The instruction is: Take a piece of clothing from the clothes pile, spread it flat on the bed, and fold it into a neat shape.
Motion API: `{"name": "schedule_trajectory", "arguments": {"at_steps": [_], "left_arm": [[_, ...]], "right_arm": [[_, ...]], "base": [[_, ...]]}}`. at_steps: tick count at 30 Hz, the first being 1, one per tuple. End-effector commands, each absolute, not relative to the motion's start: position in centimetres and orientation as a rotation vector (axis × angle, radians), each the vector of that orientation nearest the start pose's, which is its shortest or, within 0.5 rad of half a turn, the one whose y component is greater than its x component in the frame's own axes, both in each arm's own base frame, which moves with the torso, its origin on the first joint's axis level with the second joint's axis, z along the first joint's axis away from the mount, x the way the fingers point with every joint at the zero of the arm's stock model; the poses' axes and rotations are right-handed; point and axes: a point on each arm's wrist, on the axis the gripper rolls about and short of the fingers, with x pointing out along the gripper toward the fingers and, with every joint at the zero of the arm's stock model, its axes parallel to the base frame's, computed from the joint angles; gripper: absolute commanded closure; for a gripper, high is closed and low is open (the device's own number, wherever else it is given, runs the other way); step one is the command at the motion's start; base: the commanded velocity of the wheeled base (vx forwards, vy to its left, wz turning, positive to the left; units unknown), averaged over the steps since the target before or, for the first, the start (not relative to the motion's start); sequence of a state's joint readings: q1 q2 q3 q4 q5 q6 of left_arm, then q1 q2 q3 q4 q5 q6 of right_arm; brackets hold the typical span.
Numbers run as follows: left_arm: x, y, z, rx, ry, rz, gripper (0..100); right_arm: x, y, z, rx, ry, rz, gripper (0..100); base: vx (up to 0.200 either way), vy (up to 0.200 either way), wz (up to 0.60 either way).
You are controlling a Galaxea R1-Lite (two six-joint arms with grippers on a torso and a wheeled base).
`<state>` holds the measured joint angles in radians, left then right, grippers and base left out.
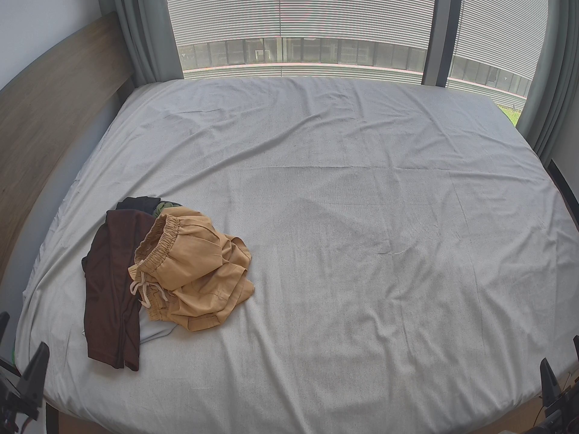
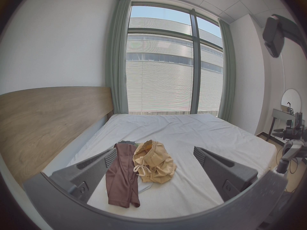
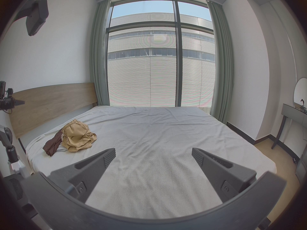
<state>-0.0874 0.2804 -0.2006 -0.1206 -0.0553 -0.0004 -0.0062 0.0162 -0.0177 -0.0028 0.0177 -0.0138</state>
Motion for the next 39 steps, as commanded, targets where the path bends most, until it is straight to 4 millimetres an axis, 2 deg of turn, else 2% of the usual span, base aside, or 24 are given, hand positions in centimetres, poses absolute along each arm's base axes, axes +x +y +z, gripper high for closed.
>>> {"name": "schedule_trajectory", "arguments": {"at_steps": [1, 6, 7, 9, 19, 20, 23, 25, 31, 39], "left_arm": [[2.7, -0.5, 18.7, -0.003, 0.013, -0.179, 0], [5.9, -1.0, 20.2, -0.011, 0.038, -0.198, 0], [5.9, -1.0, 20.2, -0.011, 0.038, -0.198, 0], [8.3, -1.3, 21.1, -0.01, 0.049, -0.204, 0], [11.9, -2.1, 23.6, -0.017, 0.049, -0.302, 0], [12.8, -2.2, 23.9, -0.022, 0.059, -0.314, 0], [13.2, -2.3, 23.9, -0.036, 0.067, -0.316, 0], [14.5, -2.5, 23.5, -0.091, 0.108, -0.314, 0], [16.1, -2.7, 22.9, -0.109, 0.126, -0.325, 0], [18.1, -3.1, 22.2, -0.219, 0.184, -0.347, 0]], "right_arm": [[-2.3, 0.1, 7.6, -0.015, -0.003, 0.012, 0], [-2.3, 0.0, 7.5, -0.018, 0.0, 0.012, 0], [-2.3, 0.0, 7.5, -0.018, 0.0, 0.012, 0], [-2.3, 0.0, 7.5, -0.012, 0.0, 0.014, 0], [-2.3, 0.0, 7.5, -0.012, 0.0, 0.014, 0], [-2.3, 0.0, 7.5, -0.012, 0.0, 0.014, 0], [-2.3, 0.0, 7.5, -0.012, 0.0, 0.014, 0], [-2.3, 0.0, 7.5, -0.012, 0.0, 0.014, 0], [-2.3, 0.0, 7.5, -0.012, 0.0, 0.014, 0], [-2.3, 0.0, 7.5, -0.012, 0.0, 0.014, 0]], "base": [[0.0, 0.0, 0.0], [0.0, 0.0, 0.0], [0.0, 0.0, 0.0], [0.0, 0.0, 0.0], [0.0, 0.0, 0.0], [0.0, 0.0, 0.0], [0.0, 0.0, 0.0], [0.0, 0.0, 0.0], [0.0, 0.0, 0.0], [0.0, 0.0, 0.0]]}}
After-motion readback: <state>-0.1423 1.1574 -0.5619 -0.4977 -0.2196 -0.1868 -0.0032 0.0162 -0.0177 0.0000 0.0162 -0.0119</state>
